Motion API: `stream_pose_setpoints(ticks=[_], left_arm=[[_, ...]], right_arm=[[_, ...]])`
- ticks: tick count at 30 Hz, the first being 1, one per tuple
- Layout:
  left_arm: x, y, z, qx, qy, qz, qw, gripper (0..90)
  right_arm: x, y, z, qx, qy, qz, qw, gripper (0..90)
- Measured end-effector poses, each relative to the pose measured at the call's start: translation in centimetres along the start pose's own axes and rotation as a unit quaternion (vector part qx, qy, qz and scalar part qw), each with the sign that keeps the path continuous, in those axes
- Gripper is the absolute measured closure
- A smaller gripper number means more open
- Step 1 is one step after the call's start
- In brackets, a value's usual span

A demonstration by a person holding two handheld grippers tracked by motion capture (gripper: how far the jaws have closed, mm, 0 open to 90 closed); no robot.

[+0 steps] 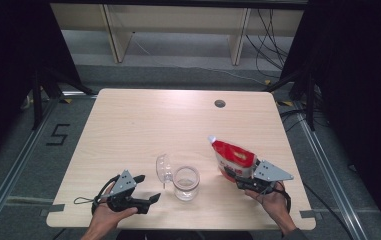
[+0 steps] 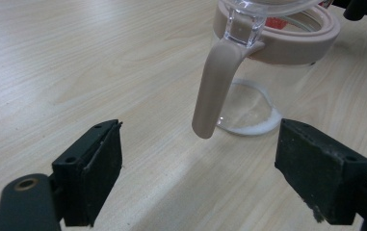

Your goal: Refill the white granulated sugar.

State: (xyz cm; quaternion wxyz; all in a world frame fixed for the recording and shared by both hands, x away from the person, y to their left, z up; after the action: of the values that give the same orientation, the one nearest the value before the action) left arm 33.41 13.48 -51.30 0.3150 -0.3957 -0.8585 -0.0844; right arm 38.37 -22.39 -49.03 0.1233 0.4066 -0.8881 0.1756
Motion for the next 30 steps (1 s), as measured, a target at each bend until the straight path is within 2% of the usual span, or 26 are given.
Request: stream_pose_setpoints(ticks=[3,4,5,6,8,10,11,12,13,14,15,16,18,19,20,22,23,24,27,28,30], left_arm=[[0.0,0.0,0.0,0.003,0.0,0.001,1.0,16.4],[0.0,0.0,0.0,0.0,0.001,0.001,1.0,16.4],[0.0,0.0,0.0,-0.003,0.002,0.001,1.0,16.4],[-0.1,0.0,0.1,0.0,0.002,0.001,1.0,16.3],[0.0,0.0,0.0,0.0,0.001,0.002,1.0,16.3],[0.0,0.0,0.0,0.0,0.0,0.001,1.0,16.4],[0.0,0.0,0.0,0.001,0.001,-0.002,1.0,16.4],[0.0,0.1,0.0,-0.008,0.001,-0.002,1.0,16.3],[0.1,0.2,0.0,-0.008,0.001,-0.002,1.0,16.4],[0.1,0.2,0.0,-0.008,0.001,-0.002,1.0,16.3],[0.1,0.2,0.0,-0.009,0.001,-0.002,1.0,16.4],[0.1,0.2,0.0,-0.008,0.001,-0.002,1.0,16.4],[0.0,0.2,0.0,-0.008,-0.001,-0.001,1.0,16.4],[0.0,0.2,0.0,-0.008,-0.001,-0.001,1.0,16.4],[0.0,0.2,0.1,-0.011,0.003,-0.002,0.9999,16.4],[0.0,0.2,0.1,-0.01,0.003,-0.002,0.9999,16.3],[0.0,0.2,0.0,-0.01,0.001,-0.002,1.0,16.4],[0.0,0.2,0.0,-0.008,-0.001,-0.001,1.0,16.4],[0.0,0.2,0.1,-0.009,0.003,-0.002,0.9999,16.4],[0.0,0.2,0.0,-0.008,0.001,-0.001,1.0,16.3],[0.0,0.2,0.0,-0.008,0.0,-0.001,1.0,16.4]], right_arm=[[0.0,0.5,-0.4,0.039,0.014,0.004,0.9991,47.2],[0.1,0.7,-0.5,0.047,0.015,0.004,0.9988,47.3],[0.1,0.9,-0.6,0.046,0.017,0.006,0.9988,47.3],[0.1,1.0,-0.7,0.057,0.016,0.008,0.9982,47.3],[0.2,1.5,-0.8,0.064,0.028,-0.001,0.9975,47.3],[0.2,1.9,-1.0,0.08,0.034,0.004,0.9962,47.4],[0.3,2.1,-1.0,0.097,0.043,0.008,0.9943,47.4],[0.4,2.3,-1.2,0.124,0.054,0.021,0.9905,47.4],[0.5,2.5,-1.4,0.145,0.055,0.025,0.9876,47.4],[0.6,2.7,-1.5,0.153,0.061,0.025,0.986,47.4],[0.7,3.0,-1.8,0.172,0.059,0.031,0.9828,47.5],[0.8,3.3,-1.9,0.175,0.059,0.023,0.9825,47.5],[0.9,3.5,-2.2,0.206,0.073,0.034,0.9753,47.5],[1.0,3.9,-2.3,0.206,0.076,0.031,0.975,47.6],[1.0,4.1,-2.4,0.217,0.079,0.031,0.9725,47.6],[1.1,4.3,-2.5,0.256,0.092,0.055,0.9607,47.6],[1.1,4.4,-2.6,0.271,0.099,0.056,0.9559,47.6],[1.1,4.5,-2.6,0.275,0.099,0.058,0.9545,47.6],[1.4,4.7,-2.6,0.305,0.113,0.072,0.9429,47.7],[1.5,4.8,-2.5,0.3,0.122,0.074,0.9434,47.7],[1.6,4.8,-2.4,0.303,0.127,0.08,0.9412,47.7]])
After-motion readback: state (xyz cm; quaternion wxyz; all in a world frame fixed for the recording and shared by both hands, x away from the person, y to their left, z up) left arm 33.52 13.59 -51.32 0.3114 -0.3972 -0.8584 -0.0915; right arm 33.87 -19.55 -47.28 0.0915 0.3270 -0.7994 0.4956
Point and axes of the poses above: each handheld gripper's, and its own axes: x roughly backward along the jaws, z roughly out of its underside, y roughly to its left, the point moved 4 cm from there along -x, roughly forward along the jaws, and after that the axes turned 9 degrees about y, right-handed, at the moved point
